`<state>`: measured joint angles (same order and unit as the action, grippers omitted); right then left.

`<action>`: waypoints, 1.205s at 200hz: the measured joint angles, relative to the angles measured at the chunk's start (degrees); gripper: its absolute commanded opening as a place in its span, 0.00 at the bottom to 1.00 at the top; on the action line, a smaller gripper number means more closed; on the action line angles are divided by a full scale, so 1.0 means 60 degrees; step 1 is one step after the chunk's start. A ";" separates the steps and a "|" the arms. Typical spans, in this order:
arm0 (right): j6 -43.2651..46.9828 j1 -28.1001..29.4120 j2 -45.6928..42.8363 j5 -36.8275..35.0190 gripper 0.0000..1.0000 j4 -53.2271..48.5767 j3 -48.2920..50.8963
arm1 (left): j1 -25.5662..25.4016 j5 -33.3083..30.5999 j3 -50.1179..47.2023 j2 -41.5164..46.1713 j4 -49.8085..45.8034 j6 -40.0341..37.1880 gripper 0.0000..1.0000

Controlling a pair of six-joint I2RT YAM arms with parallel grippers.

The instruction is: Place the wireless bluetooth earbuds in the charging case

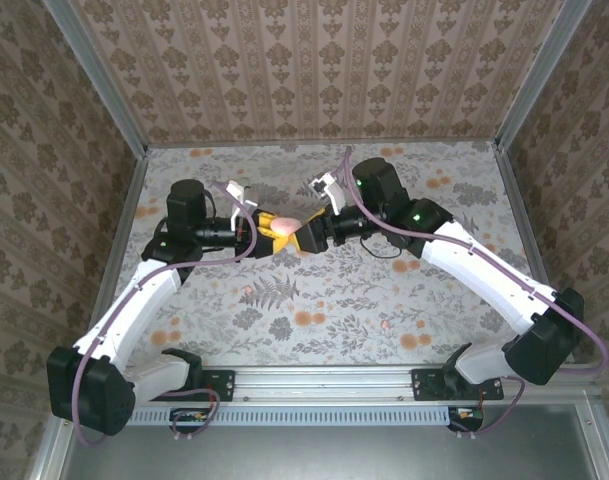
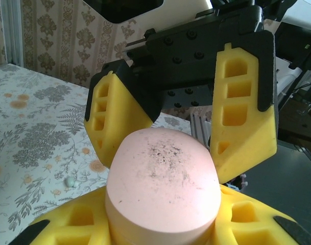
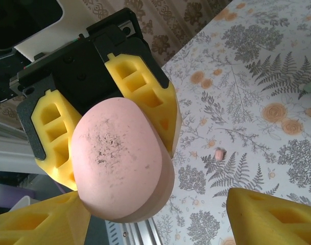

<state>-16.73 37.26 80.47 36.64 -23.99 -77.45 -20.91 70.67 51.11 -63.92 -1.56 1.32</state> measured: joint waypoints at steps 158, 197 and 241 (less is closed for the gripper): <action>-0.1322 -0.1020 0.0386 0.0240 0.69 0.0331 -0.0226 | -0.0313 -0.0342 -0.0022 -0.0142 -0.0474 -0.0270 0.13; -0.1537 -0.1020 0.0368 0.0324 0.70 0.0335 -0.0186 | -0.0313 -0.0317 -0.0022 -0.0142 -0.0463 -0.0266 0.13; -0.1789 -0.1053 -0.0106 0.0470 0.71 0.0426 0.0127 | -0.0157 -0.0208 -0.0022 -0.0146 -0.0452 -0.0262 0.13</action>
<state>-27.46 30.94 79.83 39.46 -21.43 -76.69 -21.85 69.43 50.98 -64.79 -4.27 -0.25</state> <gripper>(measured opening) 0.708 0.332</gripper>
